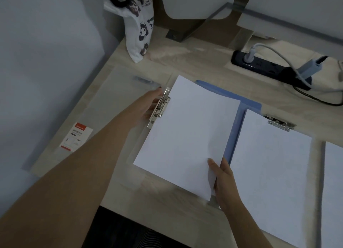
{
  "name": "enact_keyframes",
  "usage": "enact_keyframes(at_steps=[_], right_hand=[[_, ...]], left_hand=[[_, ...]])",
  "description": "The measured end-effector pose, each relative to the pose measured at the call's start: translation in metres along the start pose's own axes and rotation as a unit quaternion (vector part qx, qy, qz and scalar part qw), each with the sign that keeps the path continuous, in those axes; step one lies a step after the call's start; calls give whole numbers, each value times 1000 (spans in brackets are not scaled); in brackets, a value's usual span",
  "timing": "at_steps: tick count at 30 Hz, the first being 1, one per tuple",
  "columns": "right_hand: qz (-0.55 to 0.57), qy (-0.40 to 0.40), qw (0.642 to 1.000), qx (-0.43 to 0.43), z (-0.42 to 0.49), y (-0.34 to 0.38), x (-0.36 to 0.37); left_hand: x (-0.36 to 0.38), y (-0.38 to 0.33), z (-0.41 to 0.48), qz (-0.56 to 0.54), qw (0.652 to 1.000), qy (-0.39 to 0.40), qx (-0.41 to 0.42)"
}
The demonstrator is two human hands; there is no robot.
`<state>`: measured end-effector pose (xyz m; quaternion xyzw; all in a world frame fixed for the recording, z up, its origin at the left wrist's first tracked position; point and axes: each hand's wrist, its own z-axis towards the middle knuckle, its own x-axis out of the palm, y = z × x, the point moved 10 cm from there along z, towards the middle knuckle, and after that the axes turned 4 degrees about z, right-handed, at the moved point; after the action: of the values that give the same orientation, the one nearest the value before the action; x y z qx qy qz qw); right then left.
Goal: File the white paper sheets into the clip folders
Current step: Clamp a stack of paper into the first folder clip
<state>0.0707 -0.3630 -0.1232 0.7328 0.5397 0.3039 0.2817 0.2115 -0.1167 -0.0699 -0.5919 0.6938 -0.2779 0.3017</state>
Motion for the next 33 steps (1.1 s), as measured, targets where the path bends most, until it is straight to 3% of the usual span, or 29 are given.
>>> enact_keyframes(at_steps=[7, 12, 17, 22, 27, 33], right_hand=[[-3, -5, 1000, 1, 1, -1, 0], [1, -10, 1000, 8, 1, -3, 0], [-2, -10, 1000, 4, 0, -1, -1], [-5, -7, 1000, -2, 0, 0, -1], [1, -5, 1000, -5, -1, 1, -1], [-6, 1, 1000, -12, -2, 3, 0]], left_hand=[[-1, 3, -6, -63, 998, 0, -1], [3, 13, -28, 3, 998, 38, 42], [-16, 45, -34, 41, 999, 13, -27], [-15, 42, -36, 88, 995, -4, -39], [-19, 55, -42, 131, 986, 22, -102], [-20, 57, -41, 108, 992, -3, -69]])
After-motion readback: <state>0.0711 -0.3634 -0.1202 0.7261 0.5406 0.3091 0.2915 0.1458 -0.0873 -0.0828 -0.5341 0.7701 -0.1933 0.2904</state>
